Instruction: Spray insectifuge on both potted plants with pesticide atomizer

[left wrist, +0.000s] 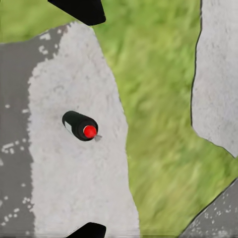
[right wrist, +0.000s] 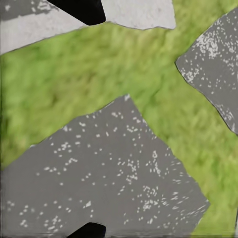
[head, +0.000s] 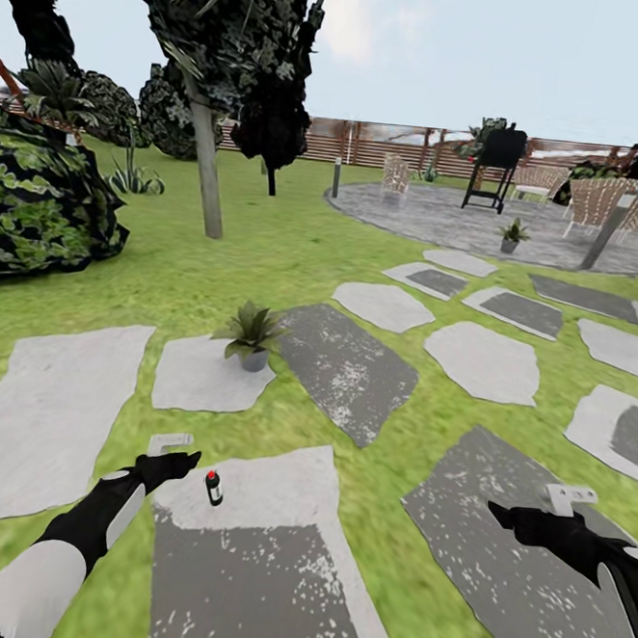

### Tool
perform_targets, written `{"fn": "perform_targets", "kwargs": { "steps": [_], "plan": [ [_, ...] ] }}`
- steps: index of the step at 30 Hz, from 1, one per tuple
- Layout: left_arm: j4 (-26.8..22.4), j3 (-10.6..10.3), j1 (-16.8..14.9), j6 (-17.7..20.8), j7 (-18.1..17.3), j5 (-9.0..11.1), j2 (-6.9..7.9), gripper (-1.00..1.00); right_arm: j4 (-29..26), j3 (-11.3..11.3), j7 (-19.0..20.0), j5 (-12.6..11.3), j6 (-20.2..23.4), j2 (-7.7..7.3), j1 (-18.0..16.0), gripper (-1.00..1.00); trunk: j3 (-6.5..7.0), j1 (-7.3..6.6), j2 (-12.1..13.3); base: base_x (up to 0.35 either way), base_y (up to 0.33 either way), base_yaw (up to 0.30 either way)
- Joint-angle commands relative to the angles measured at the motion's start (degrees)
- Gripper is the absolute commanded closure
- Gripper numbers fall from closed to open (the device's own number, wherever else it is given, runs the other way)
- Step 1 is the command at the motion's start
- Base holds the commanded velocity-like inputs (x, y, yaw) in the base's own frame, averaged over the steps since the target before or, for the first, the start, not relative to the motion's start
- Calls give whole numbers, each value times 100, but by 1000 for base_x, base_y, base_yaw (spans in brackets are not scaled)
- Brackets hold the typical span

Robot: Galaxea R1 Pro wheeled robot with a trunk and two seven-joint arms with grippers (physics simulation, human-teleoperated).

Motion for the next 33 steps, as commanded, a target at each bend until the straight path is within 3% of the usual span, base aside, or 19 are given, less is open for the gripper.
{"fn": "perform_targets", "kwargs": {
  "steps": [1,20,33],
  "plan": [
    [-11,21,1,48,-31,59,-1,-100,-3,-5,3,-35,36,0,-6,-100,-5,-1,-2,0,54,-271],
    [-11,14,16,51,-36,58,-1,-100,-9,-15,6,-35,36,0,-7,-100,-5,-1,-2,-10,21,-265],
    [-11,12,19,67,-80,58,-1,-100,-10,-16,1,-35,40,0,-12,-100,-5,-1,-2,-117,228,-73]
  ]
}}
